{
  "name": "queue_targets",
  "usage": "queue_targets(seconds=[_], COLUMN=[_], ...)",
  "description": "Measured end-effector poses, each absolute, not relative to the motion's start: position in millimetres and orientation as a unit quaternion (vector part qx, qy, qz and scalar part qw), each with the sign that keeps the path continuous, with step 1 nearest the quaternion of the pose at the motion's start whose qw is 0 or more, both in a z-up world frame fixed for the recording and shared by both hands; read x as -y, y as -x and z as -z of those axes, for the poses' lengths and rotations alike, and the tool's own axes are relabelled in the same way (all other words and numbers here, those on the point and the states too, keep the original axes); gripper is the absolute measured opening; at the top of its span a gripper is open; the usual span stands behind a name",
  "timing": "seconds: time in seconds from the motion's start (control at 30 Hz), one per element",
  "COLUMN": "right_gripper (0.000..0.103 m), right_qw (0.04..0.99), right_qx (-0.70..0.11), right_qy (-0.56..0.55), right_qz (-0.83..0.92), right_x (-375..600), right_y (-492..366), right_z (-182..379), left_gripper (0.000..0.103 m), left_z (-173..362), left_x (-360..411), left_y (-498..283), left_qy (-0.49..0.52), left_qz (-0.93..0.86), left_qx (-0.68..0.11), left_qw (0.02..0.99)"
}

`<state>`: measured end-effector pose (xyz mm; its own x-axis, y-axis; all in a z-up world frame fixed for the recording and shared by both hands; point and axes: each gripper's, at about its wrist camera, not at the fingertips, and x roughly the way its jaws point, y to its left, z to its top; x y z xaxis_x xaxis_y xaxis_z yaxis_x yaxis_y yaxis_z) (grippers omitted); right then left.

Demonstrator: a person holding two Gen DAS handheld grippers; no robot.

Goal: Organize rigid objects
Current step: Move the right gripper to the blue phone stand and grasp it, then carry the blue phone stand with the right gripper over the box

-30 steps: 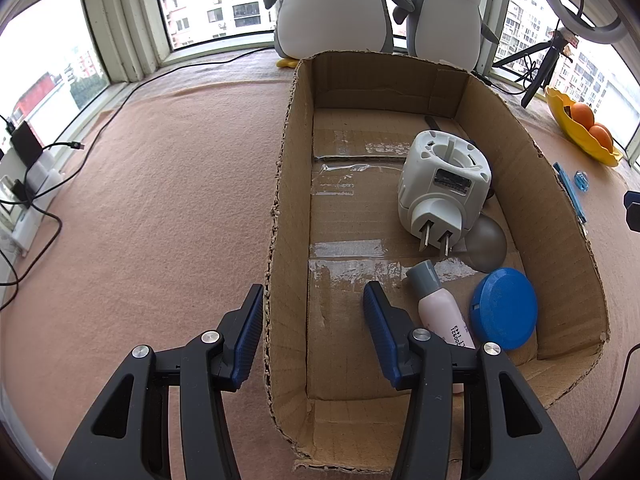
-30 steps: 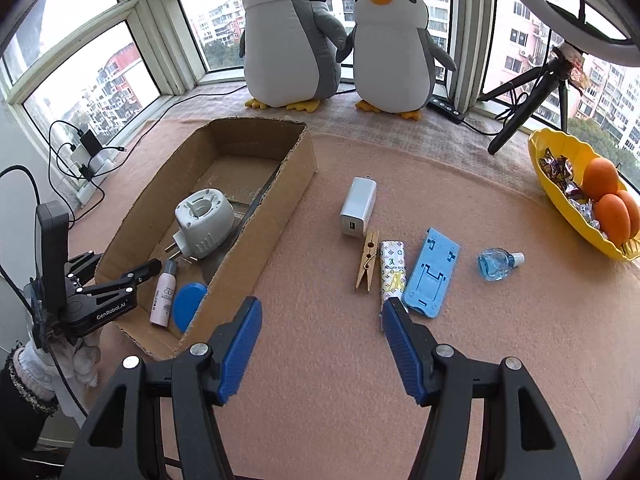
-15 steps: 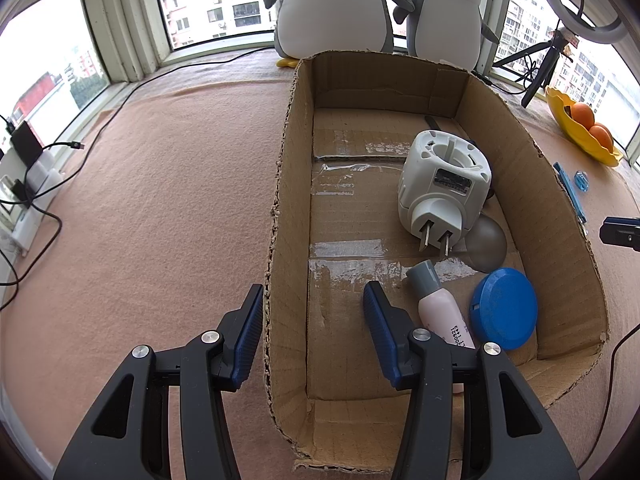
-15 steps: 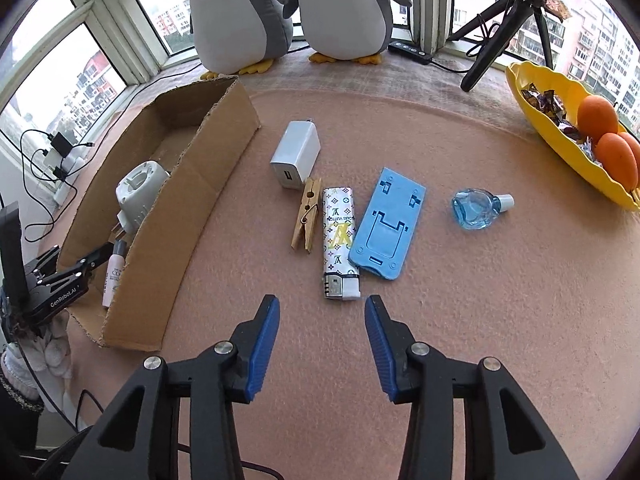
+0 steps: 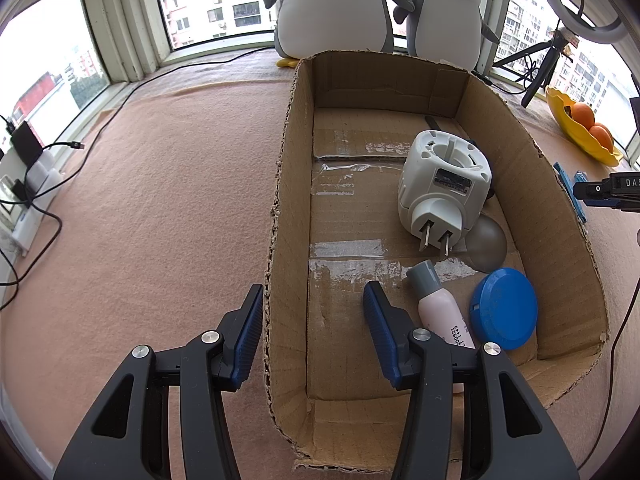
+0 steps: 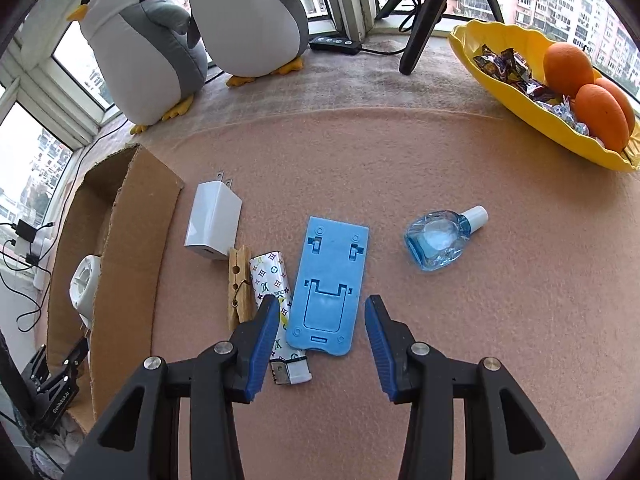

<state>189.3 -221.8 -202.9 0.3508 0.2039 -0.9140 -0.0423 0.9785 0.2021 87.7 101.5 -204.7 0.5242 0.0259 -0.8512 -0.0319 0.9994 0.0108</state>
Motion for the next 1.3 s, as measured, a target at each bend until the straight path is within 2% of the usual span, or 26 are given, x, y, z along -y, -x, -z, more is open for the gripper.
queue_targets(seconds=[0.23, 0.8, 0.9, 1.3], right_gripper=[0.040, 0.039, 0.033, 0.033], right_qw=[0.815, 0.808, 0.806, 0.820], right_qx=[-0.572, -0.582, -0.584, -0.567], right_qy=[-0.066, 0.062, 0.059, 0.029], right_qz=[-0.062, -0.064, -0.073, -0.079], right_x=[221.6, 211.5, 211.9, 214.9], right_y=[-200.9, -191.2, -191.8, -187.7], right_z=[212.2, 217.6, 216.3, 203.1], left_gripper=[0.050, 0.050, 0.050, 0.050], left_z=[204.7, 204.8, 204.8, 204.9], left_x=[-101.4, -101.4, -101.6, -101.3], left_y=[-87.8, -87.8, -87.6, -87.3], left_qy=[0.003, 0.003, 0.003, 0.004], left_qz=[-0.017, -0.017, -0.017, -0.017], left_qx=[-0.487, -0.487, -0.487, -0.487], left_qw=[0.873, 0.873, 0.873, 0.873])
